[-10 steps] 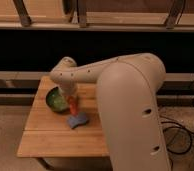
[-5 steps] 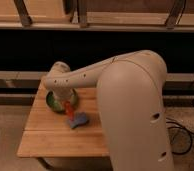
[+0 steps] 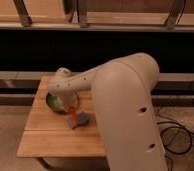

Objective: Place the pepper on the white sponge

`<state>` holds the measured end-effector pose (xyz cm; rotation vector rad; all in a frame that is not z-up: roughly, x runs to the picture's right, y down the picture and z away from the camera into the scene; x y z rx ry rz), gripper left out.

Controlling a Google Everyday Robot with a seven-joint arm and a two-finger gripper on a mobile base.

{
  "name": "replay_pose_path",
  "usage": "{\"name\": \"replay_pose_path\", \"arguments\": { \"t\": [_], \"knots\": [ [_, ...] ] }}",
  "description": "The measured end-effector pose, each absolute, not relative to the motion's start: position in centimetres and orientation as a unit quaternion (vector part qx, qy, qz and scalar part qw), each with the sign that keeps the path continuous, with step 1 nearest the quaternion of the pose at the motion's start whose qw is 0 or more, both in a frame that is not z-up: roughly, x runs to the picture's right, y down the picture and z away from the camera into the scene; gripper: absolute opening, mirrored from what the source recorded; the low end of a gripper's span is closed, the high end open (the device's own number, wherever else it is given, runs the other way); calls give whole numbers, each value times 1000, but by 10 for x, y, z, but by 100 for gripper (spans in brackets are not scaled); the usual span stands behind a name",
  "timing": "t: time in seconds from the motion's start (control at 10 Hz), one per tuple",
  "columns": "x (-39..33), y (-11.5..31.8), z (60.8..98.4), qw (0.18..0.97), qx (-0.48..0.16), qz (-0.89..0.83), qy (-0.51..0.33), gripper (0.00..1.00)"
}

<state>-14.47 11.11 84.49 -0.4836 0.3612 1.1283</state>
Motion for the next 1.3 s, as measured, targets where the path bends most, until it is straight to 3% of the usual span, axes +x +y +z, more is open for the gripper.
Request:
{"name": "replay_pose_path", "arguments": {
  "t": [0.5,1.3],
  "knots": [
    [-146,114,873,795,-224,519,220,0],
    [-131,124,857,797,-209,503,262,3]
  ]
}}
